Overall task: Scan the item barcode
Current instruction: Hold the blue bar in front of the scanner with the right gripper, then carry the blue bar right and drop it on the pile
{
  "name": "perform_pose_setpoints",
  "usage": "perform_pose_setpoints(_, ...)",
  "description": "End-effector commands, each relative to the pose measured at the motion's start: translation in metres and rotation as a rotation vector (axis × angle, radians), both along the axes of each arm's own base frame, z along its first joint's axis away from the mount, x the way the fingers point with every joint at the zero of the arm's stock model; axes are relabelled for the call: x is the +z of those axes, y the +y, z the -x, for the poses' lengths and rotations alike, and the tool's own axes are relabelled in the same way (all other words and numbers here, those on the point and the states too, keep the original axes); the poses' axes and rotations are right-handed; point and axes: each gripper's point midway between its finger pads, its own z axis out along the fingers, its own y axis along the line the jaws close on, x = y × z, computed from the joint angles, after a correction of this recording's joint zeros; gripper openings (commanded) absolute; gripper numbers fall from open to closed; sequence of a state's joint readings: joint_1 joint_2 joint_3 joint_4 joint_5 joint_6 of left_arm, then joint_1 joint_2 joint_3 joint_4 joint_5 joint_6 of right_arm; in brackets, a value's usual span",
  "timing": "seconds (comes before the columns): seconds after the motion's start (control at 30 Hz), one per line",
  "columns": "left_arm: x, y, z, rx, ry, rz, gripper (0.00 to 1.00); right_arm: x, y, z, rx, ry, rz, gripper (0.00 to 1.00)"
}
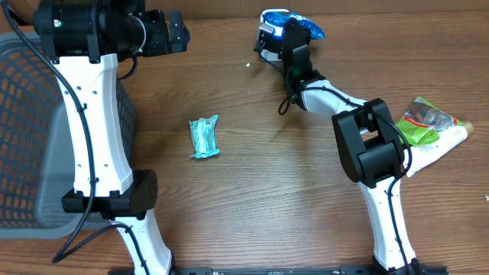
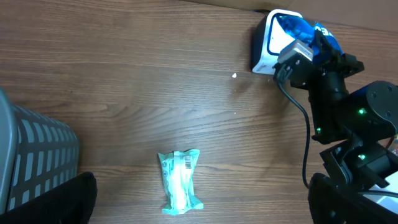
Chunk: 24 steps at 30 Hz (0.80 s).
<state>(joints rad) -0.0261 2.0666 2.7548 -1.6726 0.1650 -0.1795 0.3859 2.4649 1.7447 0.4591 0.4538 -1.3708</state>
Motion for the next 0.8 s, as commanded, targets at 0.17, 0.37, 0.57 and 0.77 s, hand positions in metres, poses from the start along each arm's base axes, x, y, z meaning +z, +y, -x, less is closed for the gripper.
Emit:
perform_pose_setpoints(0.17,0.008,-0.004,0.005,-0.021,-0.021,0.001,1.0,0.064,0.007,0.006,-0.053,-0.092,-0.037,0.04)
perform_pose_setpoints(0.37,0.008,-0.004,0.005,-0.021,-0.021,0.001,1.0,0.125,0.004,0.042,-0.067,0.014,-0.125,0.04)
perform_pose_setpoints(0.57,0.008,-0.004,0.005,-0.02,-0.021,0.001,1.0,0.18,0.024,0.128,0.067,0.289,-0.518,0.04)
perform_pose_setpoints(0.77,0.008,-0.004,0.005,-0.02,-0.021,0.001,1.0,0.191,0.056,0.253,0.302,0.916,-1.032,0.04)
